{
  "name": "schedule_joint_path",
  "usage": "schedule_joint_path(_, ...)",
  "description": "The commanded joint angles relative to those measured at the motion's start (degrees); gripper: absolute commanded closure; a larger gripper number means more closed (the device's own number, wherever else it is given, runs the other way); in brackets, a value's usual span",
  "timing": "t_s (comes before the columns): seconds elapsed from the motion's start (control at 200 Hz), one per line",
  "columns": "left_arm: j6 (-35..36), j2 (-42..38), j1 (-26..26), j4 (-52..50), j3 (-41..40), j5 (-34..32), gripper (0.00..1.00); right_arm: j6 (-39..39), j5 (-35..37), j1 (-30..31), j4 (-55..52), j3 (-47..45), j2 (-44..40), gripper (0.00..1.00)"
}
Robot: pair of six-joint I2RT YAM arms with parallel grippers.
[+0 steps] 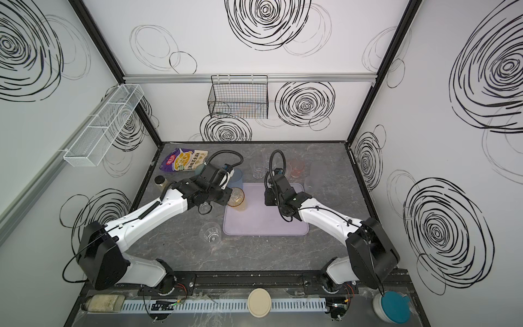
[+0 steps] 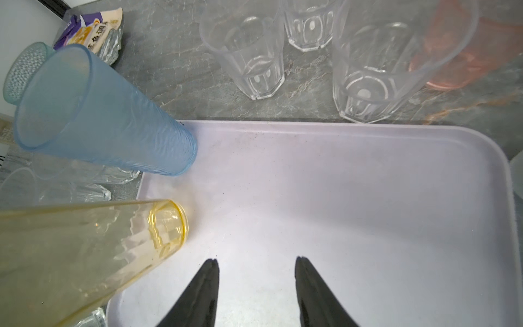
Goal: Place the glasses into the tray
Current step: Place the glass on the tray.
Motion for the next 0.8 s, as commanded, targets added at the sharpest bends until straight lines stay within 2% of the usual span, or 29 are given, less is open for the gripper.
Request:
schedule_joint_path(0.0, 1.7, 0.1, 1.8, -1.1, 1.7, -1.1, 1.00, 1.3, 0.2, 0.8, -1.3, 3.5, 1.9, 0.51)
schedule_joint_path(0.445, 2.6, 4.5, 3.6, 0.8, 3.3, 2.0, 1.00, 1.7, 0.2, 2.0, -0.6, 3.6, 3.5, 0.51)
schedule_joint_path(0.565, 3.1, 5.8, 3.6, -1.0, 5.0, 1.5, 0.98, 1.7, 0.1, 2.0, -0.6, 3.6, 3.9, 0.51)
schedule_joint_path(0.585, 3.2, 6.0, 3.6, -1.5, 5.3, 1.5, 0.93, 1.7, 0.1, 2.0, -0.5, 3.6, 3.9, 0.51)
schedule_joint_path(0.625, 3.3, 6.1, 3.6, -2.2, 5.7, 1.4, 0.91, 1.7, 0.0, 2.0, -0.4, 3.7, 3.9, 0.51)
schedule_joint_path(0.795, 3.1, 4.7, 3.0, -4.9, 7.7, 2.7, 0.93, 1.5, -0.1, 2.0, -0.3, 3.8, 4.1, 0.51)
